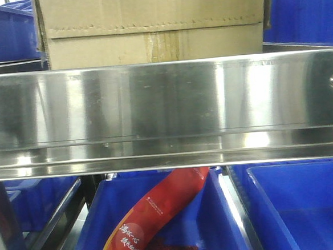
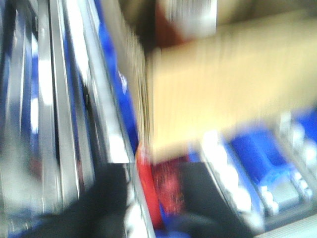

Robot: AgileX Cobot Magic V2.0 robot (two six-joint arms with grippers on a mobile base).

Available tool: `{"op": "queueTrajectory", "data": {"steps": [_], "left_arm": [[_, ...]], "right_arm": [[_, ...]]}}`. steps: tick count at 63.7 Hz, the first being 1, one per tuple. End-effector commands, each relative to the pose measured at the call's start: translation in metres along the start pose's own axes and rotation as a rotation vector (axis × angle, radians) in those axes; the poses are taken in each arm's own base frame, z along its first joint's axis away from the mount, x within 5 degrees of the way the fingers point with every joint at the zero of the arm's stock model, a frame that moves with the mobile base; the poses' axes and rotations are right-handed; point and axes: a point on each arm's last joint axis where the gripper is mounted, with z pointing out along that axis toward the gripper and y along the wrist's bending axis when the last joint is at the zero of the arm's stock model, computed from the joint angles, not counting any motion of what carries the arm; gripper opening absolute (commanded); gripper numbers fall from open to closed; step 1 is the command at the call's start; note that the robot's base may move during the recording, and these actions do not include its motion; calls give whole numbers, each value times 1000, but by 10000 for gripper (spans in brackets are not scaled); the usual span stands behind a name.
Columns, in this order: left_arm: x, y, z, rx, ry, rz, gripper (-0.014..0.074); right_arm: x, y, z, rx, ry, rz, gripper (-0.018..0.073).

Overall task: Stack two boxes on right shelf middle
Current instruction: 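Lower the box onto the middle shelf with both grippers, then open both grippers to release the box on the shelf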

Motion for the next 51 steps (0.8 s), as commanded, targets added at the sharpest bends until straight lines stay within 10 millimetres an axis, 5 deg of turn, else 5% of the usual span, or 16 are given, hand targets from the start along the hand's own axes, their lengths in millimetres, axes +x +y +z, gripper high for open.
{"op": "queueTrajectory", "data": {"steps": [1,32,51], "left_arm": [[25,0,-6,16,-88,-16,-67],[189,5,9,45,-341,-8,-111],[229,7,-9,66,-662,-13,-111]], "right_arm": [[20,-4,-1,38,-39,-31,-155],[173,-17,-14,156,-280,-177,-155],[218,-13,-40,176,-484,-204,-155]]}}
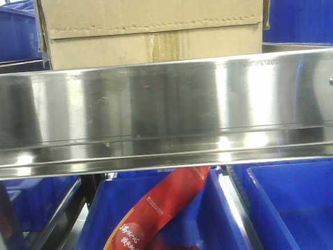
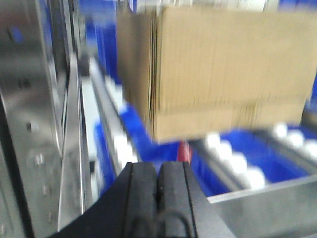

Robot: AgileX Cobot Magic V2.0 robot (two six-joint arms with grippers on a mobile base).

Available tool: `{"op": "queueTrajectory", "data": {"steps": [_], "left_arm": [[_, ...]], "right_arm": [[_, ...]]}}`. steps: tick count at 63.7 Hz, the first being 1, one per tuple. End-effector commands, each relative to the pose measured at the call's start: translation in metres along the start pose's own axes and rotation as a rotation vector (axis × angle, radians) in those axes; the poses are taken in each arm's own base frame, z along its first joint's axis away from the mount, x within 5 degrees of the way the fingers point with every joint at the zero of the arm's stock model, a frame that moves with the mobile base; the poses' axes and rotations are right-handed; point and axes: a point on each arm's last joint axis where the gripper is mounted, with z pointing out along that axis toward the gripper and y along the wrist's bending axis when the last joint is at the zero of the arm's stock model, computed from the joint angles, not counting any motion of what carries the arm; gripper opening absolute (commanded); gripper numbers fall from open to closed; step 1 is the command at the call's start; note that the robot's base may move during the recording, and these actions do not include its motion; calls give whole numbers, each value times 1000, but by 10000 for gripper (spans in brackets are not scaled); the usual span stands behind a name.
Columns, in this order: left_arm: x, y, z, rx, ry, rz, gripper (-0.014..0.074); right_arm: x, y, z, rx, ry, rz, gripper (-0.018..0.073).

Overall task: Stack two boxes on right shelf middle
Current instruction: 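Open both grippers to release the box on the shelf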

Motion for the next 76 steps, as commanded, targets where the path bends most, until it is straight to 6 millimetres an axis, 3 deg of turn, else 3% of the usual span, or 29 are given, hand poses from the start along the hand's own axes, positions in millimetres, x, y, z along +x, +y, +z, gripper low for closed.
{"op": "queueTrajectory", "data": {"steps": [1,8,53,64,76], "left_arm": [[2,0,-7,8,-99,-8,-111],[6,0,-11,8,-103,-9,-111],[6,0,-11,8,-104,-7,-111],[19,4,-9,-59,-114,-8,-111],[54,13,-4,-198,-174,-4,-111]], "right_arm": [[0,0,-11,28,-102,-17,-155],[-2,0,-18,35,-153,-21,-155],[-3,0,-18,40,-165,-21,-155],[-3,0,-18,40,-165,-21,-155],[-3,0,-18,40,-165,-21,-155]]}}
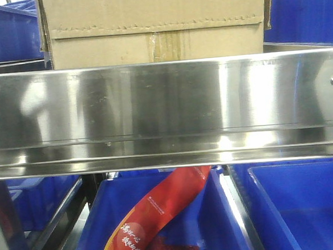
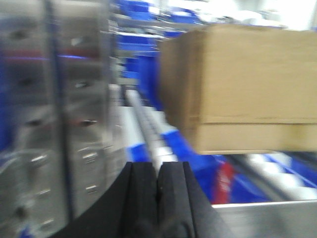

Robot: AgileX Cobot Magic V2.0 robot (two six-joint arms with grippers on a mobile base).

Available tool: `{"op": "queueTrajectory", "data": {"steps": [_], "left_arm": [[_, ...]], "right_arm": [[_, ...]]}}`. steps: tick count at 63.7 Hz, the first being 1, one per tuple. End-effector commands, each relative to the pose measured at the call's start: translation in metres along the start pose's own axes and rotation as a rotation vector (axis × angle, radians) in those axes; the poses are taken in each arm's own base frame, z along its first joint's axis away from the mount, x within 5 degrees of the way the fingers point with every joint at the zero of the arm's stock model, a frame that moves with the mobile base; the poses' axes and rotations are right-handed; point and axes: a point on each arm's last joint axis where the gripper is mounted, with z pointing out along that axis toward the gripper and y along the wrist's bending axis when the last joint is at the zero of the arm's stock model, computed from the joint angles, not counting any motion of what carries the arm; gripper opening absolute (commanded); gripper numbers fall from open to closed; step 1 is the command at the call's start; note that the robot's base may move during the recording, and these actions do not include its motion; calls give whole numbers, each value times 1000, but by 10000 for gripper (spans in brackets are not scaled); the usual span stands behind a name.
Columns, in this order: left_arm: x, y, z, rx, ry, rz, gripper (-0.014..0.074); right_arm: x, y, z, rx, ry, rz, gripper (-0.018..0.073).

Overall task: Stack two boxes on right shelf middle
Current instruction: 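Open both grippers to release the box on the shelf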

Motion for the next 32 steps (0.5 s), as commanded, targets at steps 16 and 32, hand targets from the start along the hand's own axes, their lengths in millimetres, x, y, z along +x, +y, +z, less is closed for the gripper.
{"op": "queueTrajectory", "data": {"steps": [16,32], "left_arm": [[49,9,-3,-148,-46,5,-111],[50,10,-3,-162,-35,4,-111]], "right_arm": [[-2,-1,0,14,-27,-8,-155],[-2,-1,0,14,-27,-8,-155]]}}
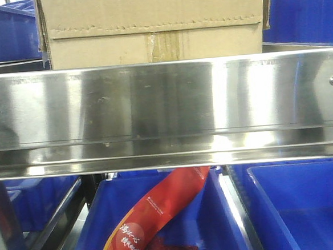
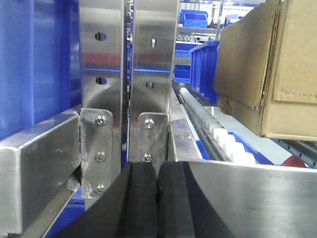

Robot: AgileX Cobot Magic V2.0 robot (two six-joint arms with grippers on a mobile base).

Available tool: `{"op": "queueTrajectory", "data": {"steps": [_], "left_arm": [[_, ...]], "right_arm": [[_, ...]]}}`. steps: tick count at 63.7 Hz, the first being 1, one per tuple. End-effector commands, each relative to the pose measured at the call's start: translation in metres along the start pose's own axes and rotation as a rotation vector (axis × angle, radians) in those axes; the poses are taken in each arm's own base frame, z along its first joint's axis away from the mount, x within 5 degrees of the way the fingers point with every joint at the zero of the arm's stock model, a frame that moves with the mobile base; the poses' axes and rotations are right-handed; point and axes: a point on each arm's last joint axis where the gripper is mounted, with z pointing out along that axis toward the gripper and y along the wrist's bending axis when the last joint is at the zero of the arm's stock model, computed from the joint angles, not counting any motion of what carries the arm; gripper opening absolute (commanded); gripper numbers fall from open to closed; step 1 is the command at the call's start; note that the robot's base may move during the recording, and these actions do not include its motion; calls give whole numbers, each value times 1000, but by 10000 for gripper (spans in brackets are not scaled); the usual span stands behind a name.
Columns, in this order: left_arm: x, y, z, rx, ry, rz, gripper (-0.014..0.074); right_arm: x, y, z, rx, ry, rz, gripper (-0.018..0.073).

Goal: Stack two boxes on right shelf middle

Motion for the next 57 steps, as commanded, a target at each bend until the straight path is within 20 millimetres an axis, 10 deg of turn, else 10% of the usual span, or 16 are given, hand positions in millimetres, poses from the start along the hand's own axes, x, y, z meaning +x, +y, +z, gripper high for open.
{"op": "queueTrajectory", "data": {"steps": [1,57], "left_arm": [[-2,0,-1,-3,-18,-4,-111],[-2,0,-1,-3,-18,-4,-111]], "right_arm": [[-1,-1,0,14,-26,-8,-155],[4,-5,3,53,-66,33,-155]]}}
